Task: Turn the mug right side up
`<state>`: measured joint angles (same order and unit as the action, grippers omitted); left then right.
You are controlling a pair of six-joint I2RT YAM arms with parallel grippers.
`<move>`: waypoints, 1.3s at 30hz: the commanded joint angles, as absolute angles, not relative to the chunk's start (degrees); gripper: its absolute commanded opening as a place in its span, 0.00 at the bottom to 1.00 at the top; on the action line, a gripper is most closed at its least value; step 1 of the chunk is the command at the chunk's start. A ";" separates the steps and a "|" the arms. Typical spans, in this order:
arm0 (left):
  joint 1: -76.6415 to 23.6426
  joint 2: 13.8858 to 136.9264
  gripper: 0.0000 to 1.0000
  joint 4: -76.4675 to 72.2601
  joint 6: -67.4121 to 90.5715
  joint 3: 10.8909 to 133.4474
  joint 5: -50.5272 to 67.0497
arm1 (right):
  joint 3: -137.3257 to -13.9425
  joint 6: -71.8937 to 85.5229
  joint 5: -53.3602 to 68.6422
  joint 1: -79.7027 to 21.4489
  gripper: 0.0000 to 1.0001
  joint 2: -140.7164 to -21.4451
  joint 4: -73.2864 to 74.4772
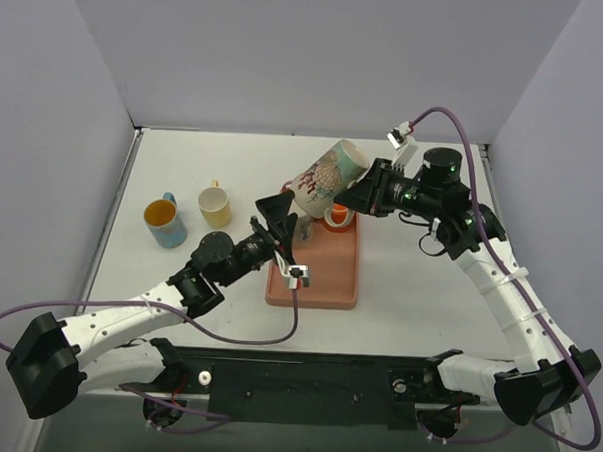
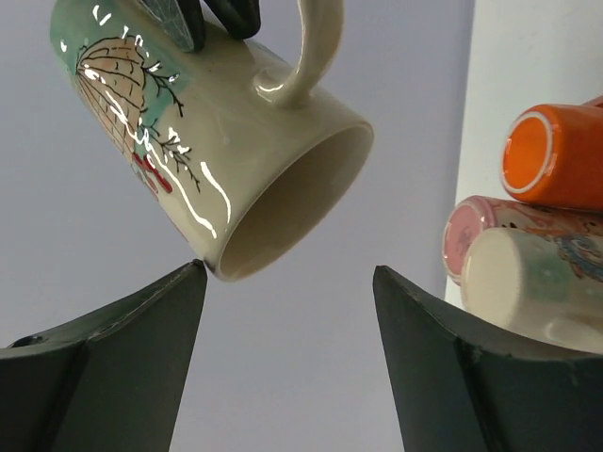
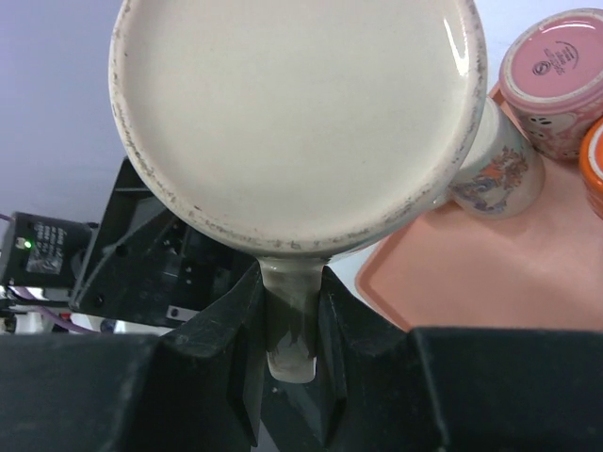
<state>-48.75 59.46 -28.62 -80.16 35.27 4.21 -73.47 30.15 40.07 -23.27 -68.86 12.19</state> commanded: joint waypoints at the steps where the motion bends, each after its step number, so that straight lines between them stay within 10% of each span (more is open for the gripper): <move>1: -49.57 61.87 0.81 -44.12 -82.35 36.04 -2.81 | -75.49 36.56 40.69 -24.08 0.00 -67.76 -2.11; 16: -47.90 65.39 0.66 -47.64 -87.45 39.63 0.00 | -78.49 39.46 43.59 -26.54 0.00 -70.66 -5.18; 20: -47.90 65.92 0.47 -49.04 -87.89 40.69 2.28 | -77.08 42.26 45.96 -27.33 0.00 -71.89 -8.69; 24: -47.72 66.27 0.00 -48.96 -88.51 41.66 2.02 | -76.91 42.36 47.20 -27.60 0.00 -72.51 -8.88; 26: -47.81 65.92 0.00 -48.43 -88.24 41.92 2.29 | -76.99 42.63 48.16 -27.68 0.00 -73.56 -8.53; 28: -47.90 64.52 0.00 -44.07 -87.28 42.27 1.85 | -77.60 42.02 46.86 -27.60 0.12 -74.00 -5.90; 33: -47.37 59.25 0.00 -24.28 -77.54 48.77 -4.20 | -78.66 34.82 40.35 -25.58 0.77 -72.69 7.01; 39: -44.13 55.81 0.00 4.96 -70.15 57.47 -10.00 | -80.07 32.17 37.97 -21.54 0.91 -70.93 12.21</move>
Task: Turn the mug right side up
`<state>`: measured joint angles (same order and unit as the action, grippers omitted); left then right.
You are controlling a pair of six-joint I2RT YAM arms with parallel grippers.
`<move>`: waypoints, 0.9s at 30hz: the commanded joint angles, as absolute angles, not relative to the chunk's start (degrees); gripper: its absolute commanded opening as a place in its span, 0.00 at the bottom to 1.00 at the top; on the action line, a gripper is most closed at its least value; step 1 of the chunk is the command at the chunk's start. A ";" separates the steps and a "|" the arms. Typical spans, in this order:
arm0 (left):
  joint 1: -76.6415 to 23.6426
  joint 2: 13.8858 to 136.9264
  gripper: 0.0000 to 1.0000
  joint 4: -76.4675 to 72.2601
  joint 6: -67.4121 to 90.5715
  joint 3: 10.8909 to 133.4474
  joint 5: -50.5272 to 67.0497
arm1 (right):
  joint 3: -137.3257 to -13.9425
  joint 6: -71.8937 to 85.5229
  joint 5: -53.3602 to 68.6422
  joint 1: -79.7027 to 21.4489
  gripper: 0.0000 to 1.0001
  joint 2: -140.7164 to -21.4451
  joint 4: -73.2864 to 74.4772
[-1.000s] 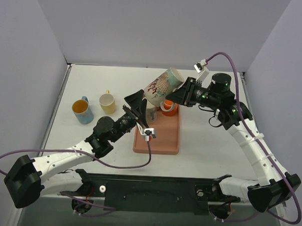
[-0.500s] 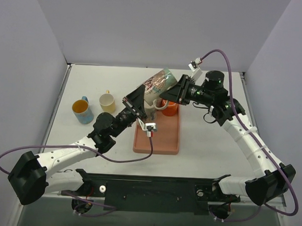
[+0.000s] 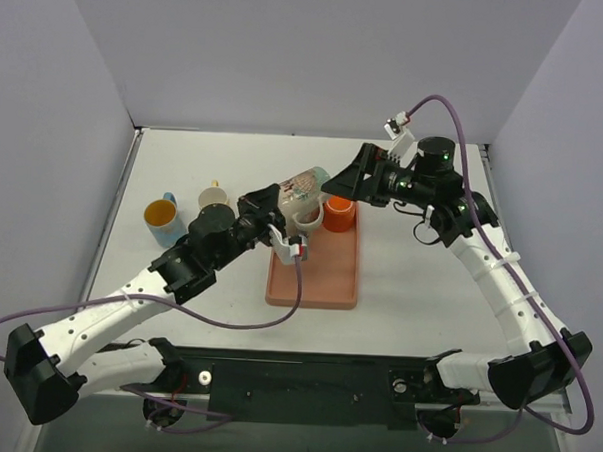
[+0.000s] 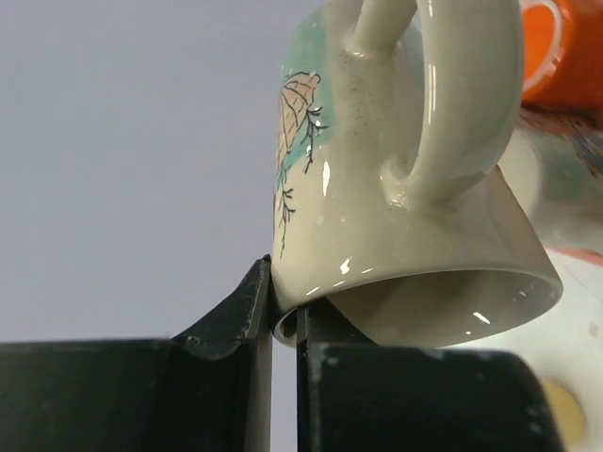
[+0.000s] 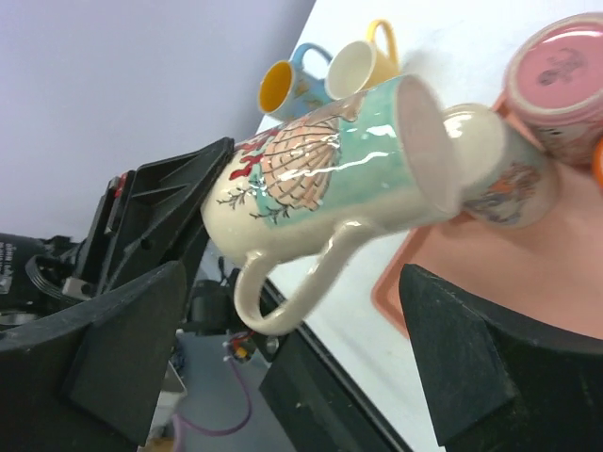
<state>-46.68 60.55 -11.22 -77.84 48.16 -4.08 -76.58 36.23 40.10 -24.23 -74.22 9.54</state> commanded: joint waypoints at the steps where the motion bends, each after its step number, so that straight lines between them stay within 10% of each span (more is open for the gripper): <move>1: -42.90 55.90 0.00 11.01 -67.27 60.26 -10.72 | -80.24 31.82 37.19 -21.01 0.91 -70.67 13.26; 12: -22.24 77.83 0.00 78.36 -46.15 86.40 4.48 | -81.65 26.28 33.31 -19.95 0.93 -70.40 17.75; 27: -14.94 99.05 0.00 81.74 -31.55 90.53 -0.95 | -77.70 22.33 28.22 -21.71 0.95 -65.92 19.69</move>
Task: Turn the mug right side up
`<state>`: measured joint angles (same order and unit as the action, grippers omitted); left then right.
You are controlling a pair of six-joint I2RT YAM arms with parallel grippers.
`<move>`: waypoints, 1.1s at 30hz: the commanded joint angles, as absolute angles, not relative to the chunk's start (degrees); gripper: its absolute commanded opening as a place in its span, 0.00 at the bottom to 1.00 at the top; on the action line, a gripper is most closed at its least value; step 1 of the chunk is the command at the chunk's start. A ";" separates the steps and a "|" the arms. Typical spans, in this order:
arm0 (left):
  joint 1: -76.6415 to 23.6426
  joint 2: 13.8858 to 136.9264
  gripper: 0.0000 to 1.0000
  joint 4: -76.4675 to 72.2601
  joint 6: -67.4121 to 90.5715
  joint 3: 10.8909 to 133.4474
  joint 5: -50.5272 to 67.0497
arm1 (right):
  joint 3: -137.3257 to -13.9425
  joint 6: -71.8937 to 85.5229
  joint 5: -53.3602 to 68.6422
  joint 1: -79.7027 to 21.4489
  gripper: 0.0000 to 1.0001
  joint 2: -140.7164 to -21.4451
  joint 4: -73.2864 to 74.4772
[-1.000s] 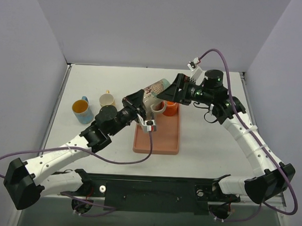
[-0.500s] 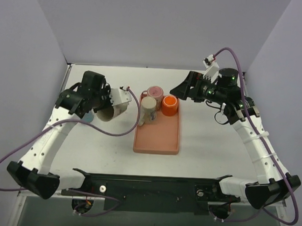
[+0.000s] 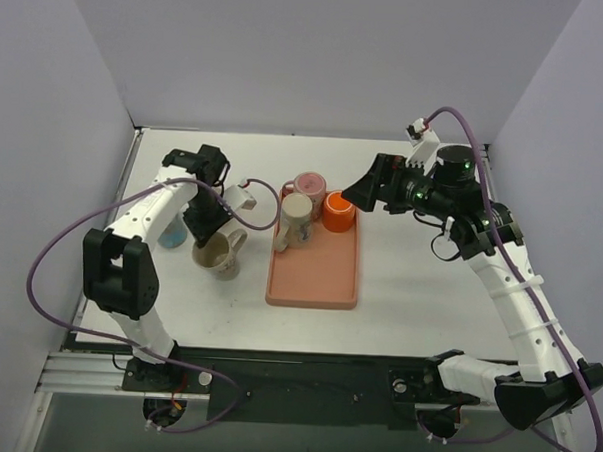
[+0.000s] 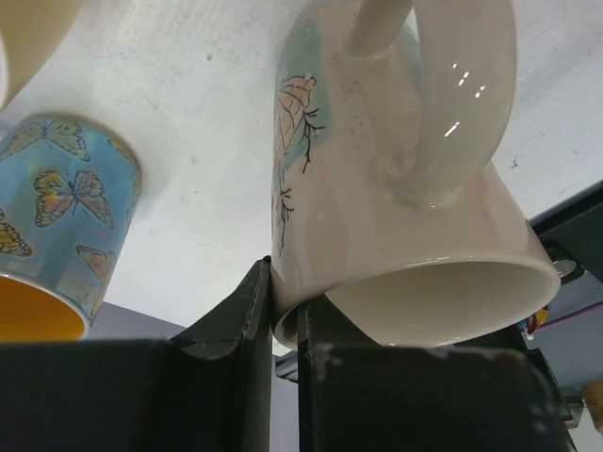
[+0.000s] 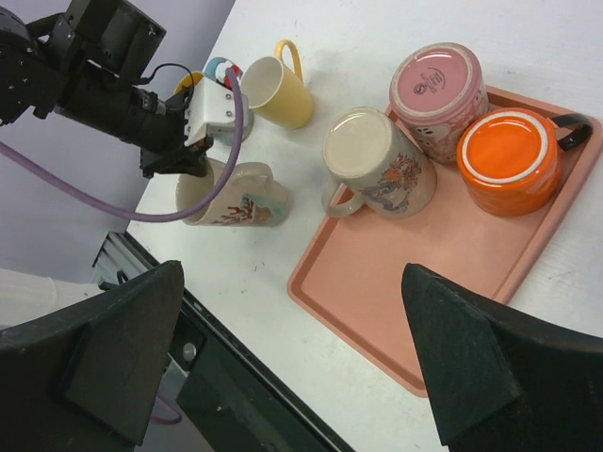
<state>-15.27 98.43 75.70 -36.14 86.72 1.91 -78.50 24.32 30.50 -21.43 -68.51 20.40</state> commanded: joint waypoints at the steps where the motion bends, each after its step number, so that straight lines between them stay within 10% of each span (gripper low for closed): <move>1: -14.94 99.57 0.00 81.65 -31.73 89.57 -1.58 | -77.61 21.98 28.21 -21.88 0.95 -66.01 19.77; 6: -14.24 103.00 0.00 81.65 -31.99 89.81 -1.14 | -77.08 21.27 24.72 -22.50 0.95 -66.36 20.04; 15: -11.96 102.14 0.52 84.29 -34.53 100.89 3.34 | -73.33 26.71 19.69 -19.00 1.00 -63.22 13.91; 24: -8.88 96.86 0.59 83.77 -38.69 107.75 9.22 | -67.32 28.76 21.45 -17.21 1.00 -60.02 2.97; 33: -3.26 90.53 0.60 62.96 -14.61 104.78 4.22 | -74.08 24.31 -37.99 -52.44 0.95 -75.04 22.21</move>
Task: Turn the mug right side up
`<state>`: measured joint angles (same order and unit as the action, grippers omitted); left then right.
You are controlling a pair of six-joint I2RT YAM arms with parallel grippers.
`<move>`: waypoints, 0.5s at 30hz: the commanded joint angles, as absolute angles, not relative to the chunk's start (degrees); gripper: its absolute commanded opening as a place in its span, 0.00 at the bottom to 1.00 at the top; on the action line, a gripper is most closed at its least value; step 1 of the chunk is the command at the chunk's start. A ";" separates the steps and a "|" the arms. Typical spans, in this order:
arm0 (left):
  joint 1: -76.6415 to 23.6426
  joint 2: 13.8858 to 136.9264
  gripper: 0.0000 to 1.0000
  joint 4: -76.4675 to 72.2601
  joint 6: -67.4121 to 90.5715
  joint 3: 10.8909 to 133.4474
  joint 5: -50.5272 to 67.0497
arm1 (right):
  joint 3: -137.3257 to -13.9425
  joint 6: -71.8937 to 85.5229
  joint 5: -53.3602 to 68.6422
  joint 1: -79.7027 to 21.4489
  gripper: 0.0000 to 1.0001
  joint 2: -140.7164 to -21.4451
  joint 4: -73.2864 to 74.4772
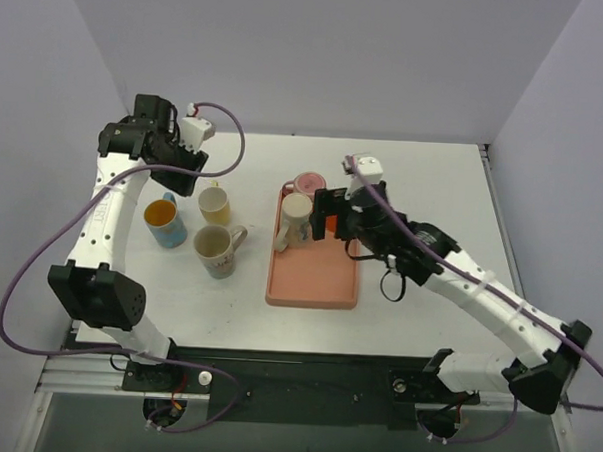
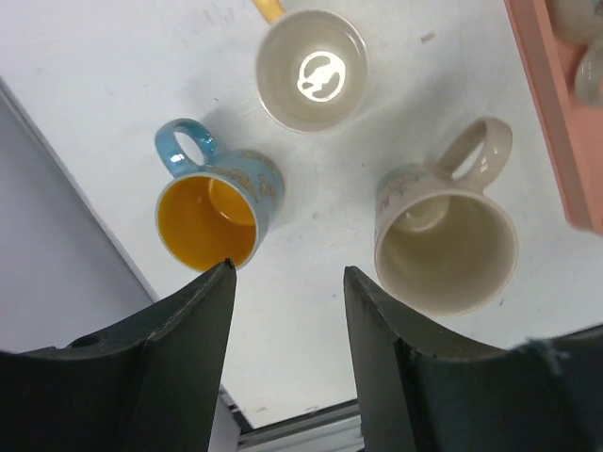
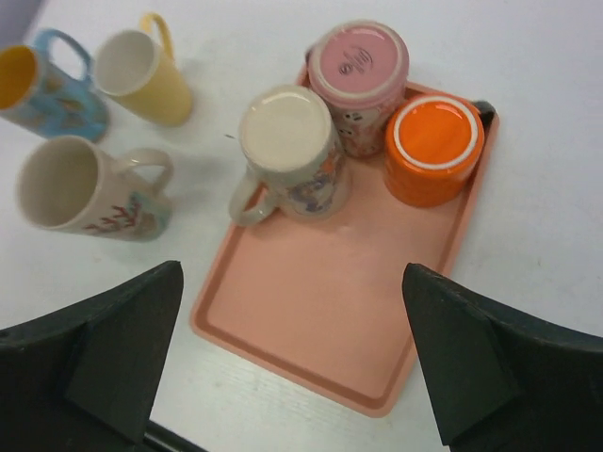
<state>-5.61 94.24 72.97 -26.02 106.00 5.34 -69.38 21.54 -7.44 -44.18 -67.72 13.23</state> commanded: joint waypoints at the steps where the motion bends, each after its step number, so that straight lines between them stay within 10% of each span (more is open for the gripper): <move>1: -2.73 89.05 0.60 61.28 -13.81 103.98 3.96 | -75.48 26.00 -41.10 -53.51 0.94 -78.80 23.28; 15: -0.35 80.07 0.60 46.85 -10.19 88.77 1.23 | -92.81 39.64 -51.34 -63.72 0.90 -105.80 31.73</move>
<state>-1.37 82.41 52.45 -11.35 89.25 1.87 -89.60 35.24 -47.72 -64.45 -102.80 27.05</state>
